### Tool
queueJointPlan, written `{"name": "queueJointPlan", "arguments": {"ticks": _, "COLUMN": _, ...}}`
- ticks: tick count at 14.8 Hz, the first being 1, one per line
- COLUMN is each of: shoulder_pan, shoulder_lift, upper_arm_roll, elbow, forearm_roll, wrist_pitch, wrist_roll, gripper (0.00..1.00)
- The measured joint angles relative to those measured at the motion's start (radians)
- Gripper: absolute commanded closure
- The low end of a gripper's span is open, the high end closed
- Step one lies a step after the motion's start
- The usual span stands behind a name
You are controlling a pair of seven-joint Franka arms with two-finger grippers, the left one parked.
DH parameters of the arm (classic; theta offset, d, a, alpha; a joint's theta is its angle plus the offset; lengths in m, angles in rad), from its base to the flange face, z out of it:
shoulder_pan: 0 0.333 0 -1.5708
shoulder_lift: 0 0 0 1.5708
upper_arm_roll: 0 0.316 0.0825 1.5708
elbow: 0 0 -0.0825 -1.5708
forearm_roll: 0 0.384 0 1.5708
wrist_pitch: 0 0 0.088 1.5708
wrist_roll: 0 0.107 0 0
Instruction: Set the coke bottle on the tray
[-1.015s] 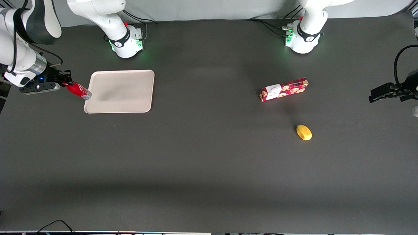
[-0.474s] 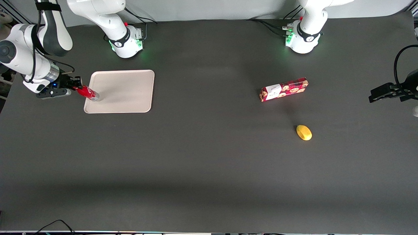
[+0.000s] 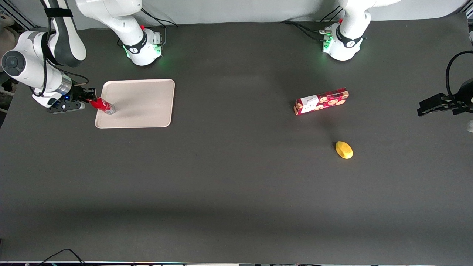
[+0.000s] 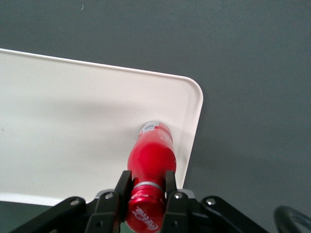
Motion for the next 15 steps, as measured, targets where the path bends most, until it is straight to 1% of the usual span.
{"name": "queueJointPlan", "arguments": {"ticks": 1, "shoulder_pan": 0.0, "shoulder_lift": 0.001, "upper_arm_roll": 0.0, "elbow": 0.0, "forearm_roll": 0.0, "wrist_pitch": 0.001, "wrist_roll": 0.0, "gripper": 0.0}}
{"name": "queueJointPlan", "arguments": {"ticks": 8, "shoulder_pan": 0.0, "shoulder_lift": 0.002, "upper_arm_roll": -0.006, "elbow": 0.007, "forearm_roll": 0.0, "wrist_pitch": 0.003, "wrist_roll": 0.0, "gripper": 0.0}}
{"name": "queueJointPlan", "arguments": {"ticks": 12, "shoulder_pan": 0.003, "shoulder_lift": -0.011, "upper_arm_roll": -0.002, "elbow": 0.081, "forearm_roll": 0.001, "wrist_pitch": -0.001, "wrist_roll": 0.0, "gripper": 0.0}}
{"name": "queueJointPlan", "arguments": {"ticks": 13, "shoulder_pan": 0.01, "shoulder_lift": -0.015, "upper_arm_roll": 0.003, "elbow": 0.122, "forearm_roll": 0.015, "wrist_pitch": -0.01, "wrist_roll": 0.0, "gripper": 0.0}}
{"name": "queueJointPlan", "arguments": {"ticks": 15, "shoulder_pan": 0.025, "shoulder_lift": -0.019, "upper_arm_roll": 0.047, "elbow": 0.242, "forearm_roll": 0.098, "wrist_pitch": -0.082, "wrist_roll": 0.029, "gripper": 0.0}}
